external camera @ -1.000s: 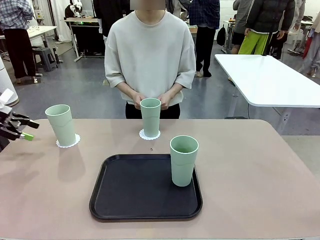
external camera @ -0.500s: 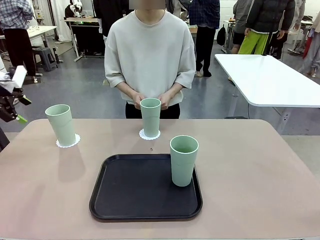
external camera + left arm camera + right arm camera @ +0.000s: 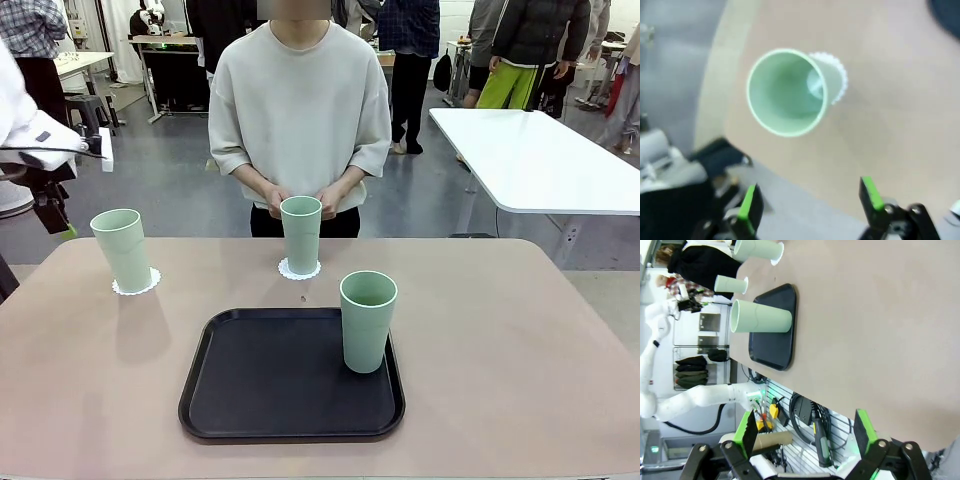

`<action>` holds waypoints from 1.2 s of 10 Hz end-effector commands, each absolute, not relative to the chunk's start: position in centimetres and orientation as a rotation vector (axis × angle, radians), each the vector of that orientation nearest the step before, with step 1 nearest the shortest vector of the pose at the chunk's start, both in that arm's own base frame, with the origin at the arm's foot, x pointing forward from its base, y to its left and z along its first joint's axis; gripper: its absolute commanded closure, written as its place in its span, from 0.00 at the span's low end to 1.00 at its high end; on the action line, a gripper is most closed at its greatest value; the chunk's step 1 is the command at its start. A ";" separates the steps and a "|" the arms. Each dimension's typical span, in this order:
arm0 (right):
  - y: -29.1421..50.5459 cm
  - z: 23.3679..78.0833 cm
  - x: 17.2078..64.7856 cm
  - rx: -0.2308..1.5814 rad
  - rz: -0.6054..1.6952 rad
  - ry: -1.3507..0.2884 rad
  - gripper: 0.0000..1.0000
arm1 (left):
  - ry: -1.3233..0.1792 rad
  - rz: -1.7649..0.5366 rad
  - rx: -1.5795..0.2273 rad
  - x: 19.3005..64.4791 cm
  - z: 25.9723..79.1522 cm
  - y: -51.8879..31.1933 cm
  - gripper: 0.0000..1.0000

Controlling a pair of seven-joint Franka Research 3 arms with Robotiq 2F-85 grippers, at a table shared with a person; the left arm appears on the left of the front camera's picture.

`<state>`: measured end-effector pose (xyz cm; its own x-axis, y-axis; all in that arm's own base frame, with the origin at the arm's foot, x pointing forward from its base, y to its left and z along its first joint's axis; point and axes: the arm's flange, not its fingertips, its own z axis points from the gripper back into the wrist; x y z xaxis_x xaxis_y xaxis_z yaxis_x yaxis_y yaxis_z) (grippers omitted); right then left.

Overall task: Place coasters on the table and set cups on them.
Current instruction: Take one Reusable plastic cup from the Flat Tray and place it on a coaster set by the human.

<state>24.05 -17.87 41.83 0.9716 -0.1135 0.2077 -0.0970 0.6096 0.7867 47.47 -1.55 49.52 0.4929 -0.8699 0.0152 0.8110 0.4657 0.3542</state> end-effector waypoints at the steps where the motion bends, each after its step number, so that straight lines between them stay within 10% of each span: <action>1: -17.8 41.8 24.2 0.938 -0.002 -0.266 0.00 | -0.098 -0.988 0.171 47.5 53.4 -3.9 0.00; 12: -17.8 41.8 24.2 0.938 -0.002 -0.266 0.00 | -0.094 -0.996 0.093 46.2 55.0 -5.1 0.00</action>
